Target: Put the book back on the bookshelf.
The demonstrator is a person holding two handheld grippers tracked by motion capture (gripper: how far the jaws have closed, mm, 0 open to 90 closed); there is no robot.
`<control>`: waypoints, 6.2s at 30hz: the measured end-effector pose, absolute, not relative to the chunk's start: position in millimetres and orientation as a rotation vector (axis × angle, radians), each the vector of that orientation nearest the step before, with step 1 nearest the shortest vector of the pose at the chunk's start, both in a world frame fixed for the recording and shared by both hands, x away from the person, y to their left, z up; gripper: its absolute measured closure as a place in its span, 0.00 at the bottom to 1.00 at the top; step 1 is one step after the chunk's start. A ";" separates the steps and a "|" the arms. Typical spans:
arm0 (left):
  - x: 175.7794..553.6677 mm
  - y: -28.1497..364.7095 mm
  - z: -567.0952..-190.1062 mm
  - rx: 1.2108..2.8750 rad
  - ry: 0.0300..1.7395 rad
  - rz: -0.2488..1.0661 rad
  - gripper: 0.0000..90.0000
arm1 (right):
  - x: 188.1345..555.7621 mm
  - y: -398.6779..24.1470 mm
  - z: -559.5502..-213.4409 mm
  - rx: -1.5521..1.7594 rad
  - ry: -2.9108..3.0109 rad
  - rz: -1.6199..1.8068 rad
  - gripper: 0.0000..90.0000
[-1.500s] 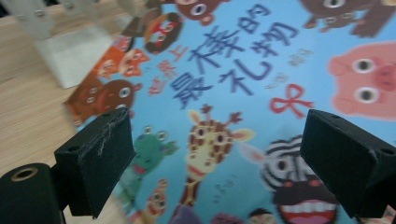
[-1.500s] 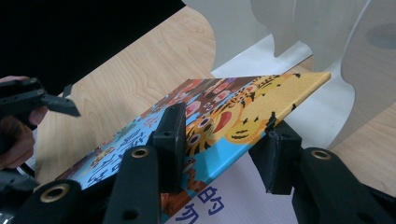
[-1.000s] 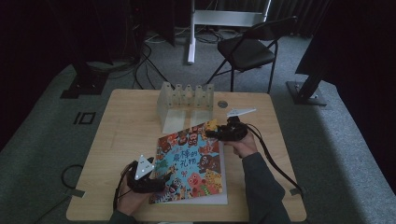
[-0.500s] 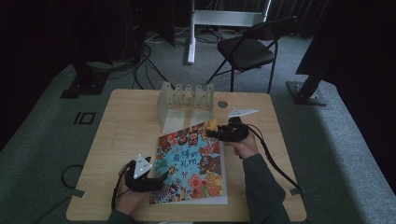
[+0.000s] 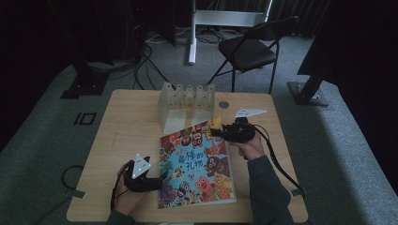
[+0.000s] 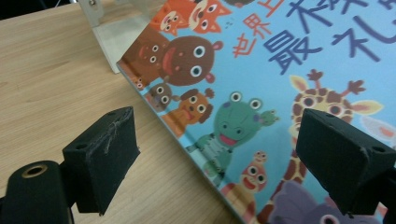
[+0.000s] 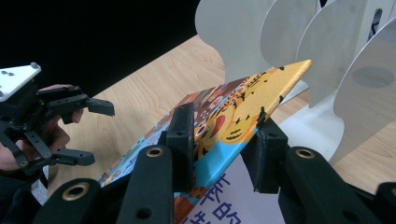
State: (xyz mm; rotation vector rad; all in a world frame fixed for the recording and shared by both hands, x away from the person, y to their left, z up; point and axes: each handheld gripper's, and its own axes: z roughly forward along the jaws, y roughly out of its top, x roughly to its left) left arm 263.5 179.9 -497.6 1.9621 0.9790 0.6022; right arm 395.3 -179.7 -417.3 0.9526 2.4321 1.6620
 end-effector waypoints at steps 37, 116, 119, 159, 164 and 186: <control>334.8 188.9 -484.8 1.827 0.873 0.411 0.16 | 370.4 -214.3 -381.0 0.885 2.265 1.824 0.85; 349.1 180.2 -404.3 1.722 0.573 0.205 0.76 | 354.4 -245.6 -388.4 0.805 2.166 1.522 0.50; 346.0 182.0 -395.2 1.710 0.548 0.233 0.80 | 353.9 -245.3 -389.3 0.809 2.154 1.529 0.53; 323.7 176.6 -407.8 1.692 0.405 0.319 0.76 | 347.6 -267.4 -402.2 0.835 2.093 1.616 0.47; 325.9 176.0 -409.6 1.699 0.399 0.308 0.79 | 348.0 -269.9 -405.2 0.852 2.092 1.620 0.46; 327.7 156.3 -413.2 1.728 0.393 0.306 0.61 | 347.1 -281.0 -417.4 0.910 2.083 1.599 0.44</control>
